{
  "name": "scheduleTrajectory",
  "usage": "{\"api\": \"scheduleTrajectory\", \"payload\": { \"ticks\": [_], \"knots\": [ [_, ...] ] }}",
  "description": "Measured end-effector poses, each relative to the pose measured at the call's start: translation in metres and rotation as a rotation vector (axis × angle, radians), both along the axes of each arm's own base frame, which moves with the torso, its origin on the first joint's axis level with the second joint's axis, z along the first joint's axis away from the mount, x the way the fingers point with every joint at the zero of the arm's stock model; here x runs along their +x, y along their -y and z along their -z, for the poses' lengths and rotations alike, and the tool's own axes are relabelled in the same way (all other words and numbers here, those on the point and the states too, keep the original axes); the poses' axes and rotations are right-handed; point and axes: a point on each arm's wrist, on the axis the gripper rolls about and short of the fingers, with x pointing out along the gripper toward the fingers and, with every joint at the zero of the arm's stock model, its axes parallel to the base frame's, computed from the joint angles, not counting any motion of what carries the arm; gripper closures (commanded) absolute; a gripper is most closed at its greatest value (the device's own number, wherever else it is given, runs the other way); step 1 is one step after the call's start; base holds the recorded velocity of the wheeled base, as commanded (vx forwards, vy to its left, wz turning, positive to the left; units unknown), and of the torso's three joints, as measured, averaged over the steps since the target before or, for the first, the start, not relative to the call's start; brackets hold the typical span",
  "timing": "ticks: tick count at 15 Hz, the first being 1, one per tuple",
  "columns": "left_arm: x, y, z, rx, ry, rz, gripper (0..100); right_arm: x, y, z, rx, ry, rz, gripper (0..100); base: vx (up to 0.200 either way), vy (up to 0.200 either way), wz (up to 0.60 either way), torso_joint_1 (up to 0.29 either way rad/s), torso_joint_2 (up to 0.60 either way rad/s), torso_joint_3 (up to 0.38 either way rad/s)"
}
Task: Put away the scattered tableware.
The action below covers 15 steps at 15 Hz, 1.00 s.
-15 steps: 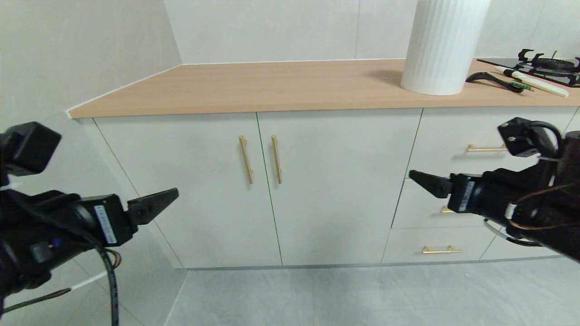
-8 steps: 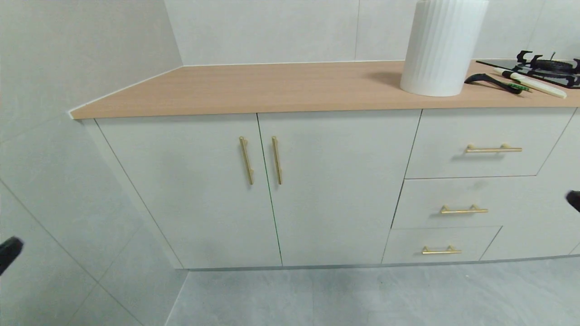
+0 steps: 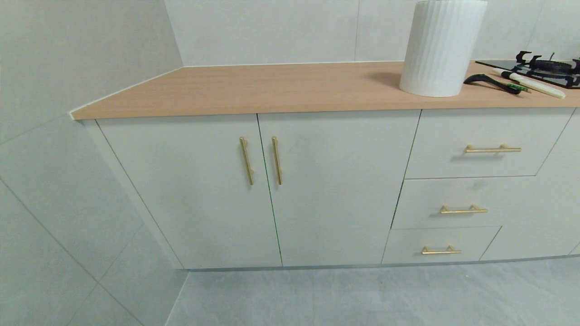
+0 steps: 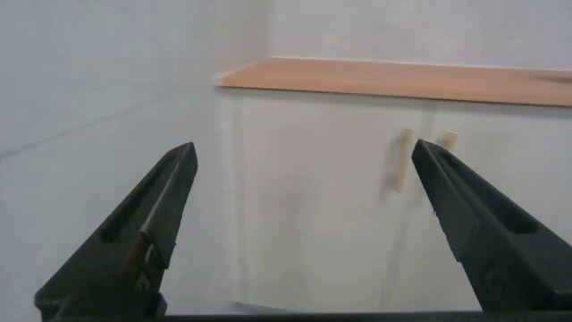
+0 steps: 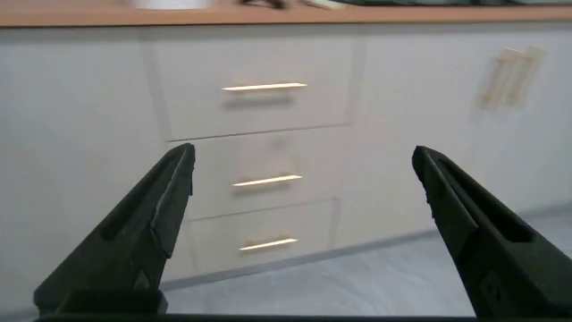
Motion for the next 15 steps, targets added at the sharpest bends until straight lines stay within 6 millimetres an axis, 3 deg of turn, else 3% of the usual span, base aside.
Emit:
{"api": "scheduleTrajectory", "payload": {
  "ticks": [3, 6, 11, 13, 15],
  "knots": [
    [-0.003, 0.005, 0.024, 0.034, -0.061, -0.004, 0, -0.004, -0.002, 0.014, -0.007, 0.009, 0.059, 0, 0.0, 0.0, 0.0, 0.0, 0.0, 0.0],
    [0.007, 0.006, 0.047, 0.039, -0.123, -0.019, 0, 0.001, -0.005, 0.045, -0.024, -0.04, 0.062, 0, 0.0, 0.0, 0.0, 0.0, 0.0, 0.0],
    [0.035, 0.008, 0.095, 0.075, -0.173, 0.061, 0, 0.014, -0.011, 0.085, 0.043, -0.156, -0.204, 0, 0.0, 0.0, 0.0, 0.0, 0.0, 0.0],
    [0.039, 0.008, 0.114, 0.075, -0.293, 0.083, 0, 0.014, -0.012, 0.088, 0.042, -0.179, -0.245, 0, 0.0, 0.0, 0.0, 0.0, 0.0, 0.0],
    [0.04, 0.01, 0.118, 0.077, -0.314, 0.138, 0, 0.014, -0.012, 0.088, 0.036, -0.183, -0.266, 0, 0.0, 0.0, 0.0, 0.0, 0.0, 0.0]
  ]
}}
